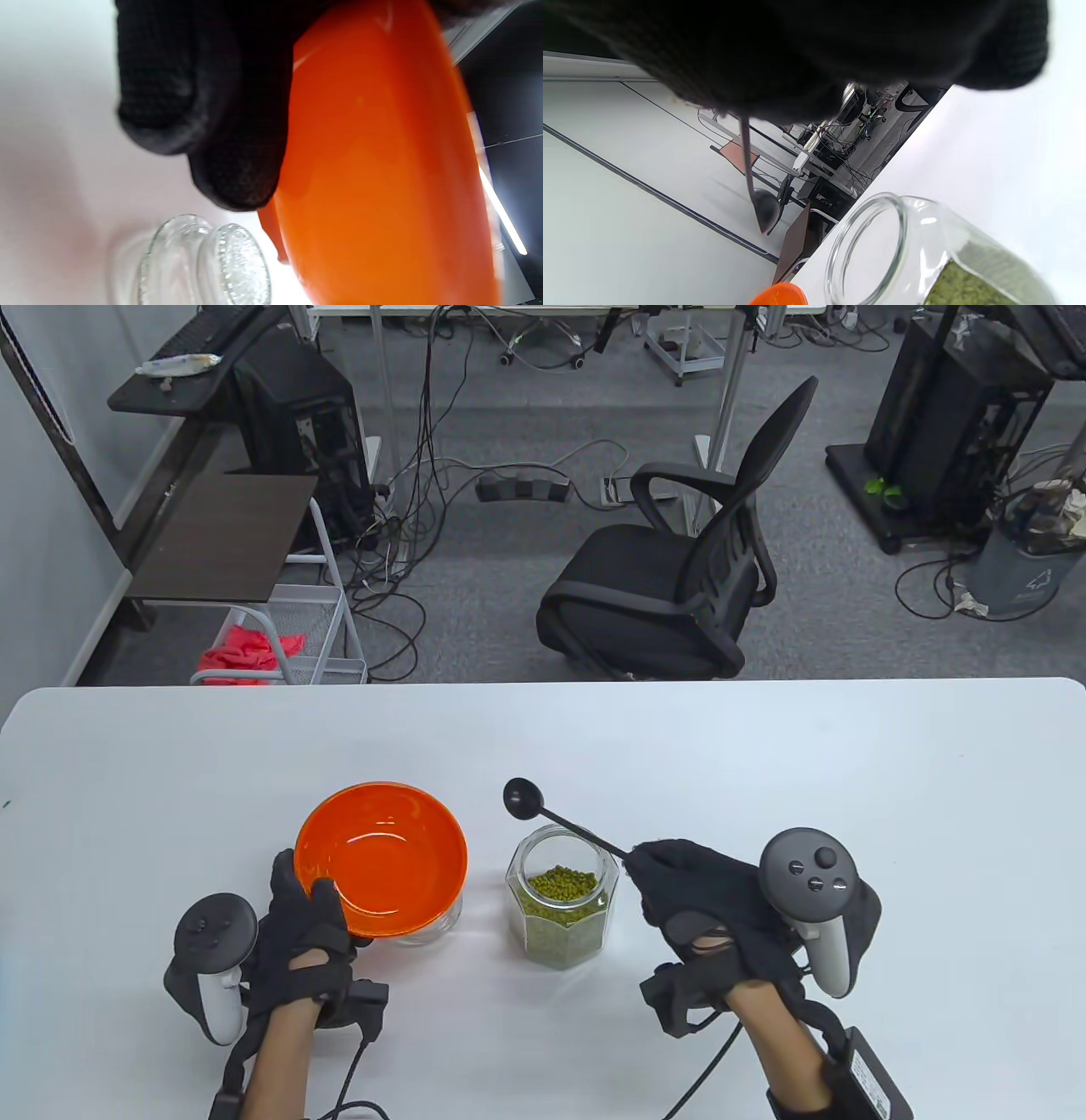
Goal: Portion mung beans with measuring scoop (Bowl in hand)
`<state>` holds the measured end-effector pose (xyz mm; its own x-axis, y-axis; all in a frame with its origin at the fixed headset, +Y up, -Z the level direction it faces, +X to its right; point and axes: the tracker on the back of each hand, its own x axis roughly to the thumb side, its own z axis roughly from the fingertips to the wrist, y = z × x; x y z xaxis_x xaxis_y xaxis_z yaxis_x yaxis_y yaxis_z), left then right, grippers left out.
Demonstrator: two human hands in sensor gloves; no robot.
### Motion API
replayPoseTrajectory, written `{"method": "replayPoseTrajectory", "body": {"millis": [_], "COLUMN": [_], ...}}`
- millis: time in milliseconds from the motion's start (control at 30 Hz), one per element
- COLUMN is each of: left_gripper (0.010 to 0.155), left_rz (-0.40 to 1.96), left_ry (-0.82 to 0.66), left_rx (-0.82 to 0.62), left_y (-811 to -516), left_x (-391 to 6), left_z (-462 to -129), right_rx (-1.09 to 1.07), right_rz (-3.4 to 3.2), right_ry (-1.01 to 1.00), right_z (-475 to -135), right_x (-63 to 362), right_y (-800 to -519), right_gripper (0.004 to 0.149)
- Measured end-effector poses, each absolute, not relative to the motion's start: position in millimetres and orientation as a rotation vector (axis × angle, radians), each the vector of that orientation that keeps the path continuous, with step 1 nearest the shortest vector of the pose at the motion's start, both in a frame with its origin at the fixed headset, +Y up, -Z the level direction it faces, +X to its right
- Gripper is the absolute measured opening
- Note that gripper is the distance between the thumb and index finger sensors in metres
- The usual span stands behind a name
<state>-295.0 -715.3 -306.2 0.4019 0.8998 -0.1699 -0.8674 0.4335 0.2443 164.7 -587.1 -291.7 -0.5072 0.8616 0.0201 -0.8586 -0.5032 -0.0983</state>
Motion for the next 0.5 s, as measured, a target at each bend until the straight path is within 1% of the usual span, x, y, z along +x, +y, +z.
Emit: {"method": "replayPoseTrajectory", "body": {"millis": [200,300,500], "left_gripper": [0.067,0.066,0.066], "left_rz": [1.099,1.095,1.098], "left_ry": [0.301,0.309,0.284], "left_rx": [0.094,0.078,0.067], "left_y": [-726.3,-729.4,-732.0], "left_x": [-296.4,-295.5,-290.9], "left_z": [-308.0,-307.9,-307.6], "right_rx": [-0.056,-0.037,-0.012], "right_rz": [2.163,2.211,2.347], "right_ry": [-0.163,-0.144,-0.135], "right_z": [-289.9,-290.5,-298.2], "right_x": [178.0,180.3,167.9], "right_y": [-579.9,-574.0,-566.4], "right_gripper": [0.038,0.038,0.038]}}
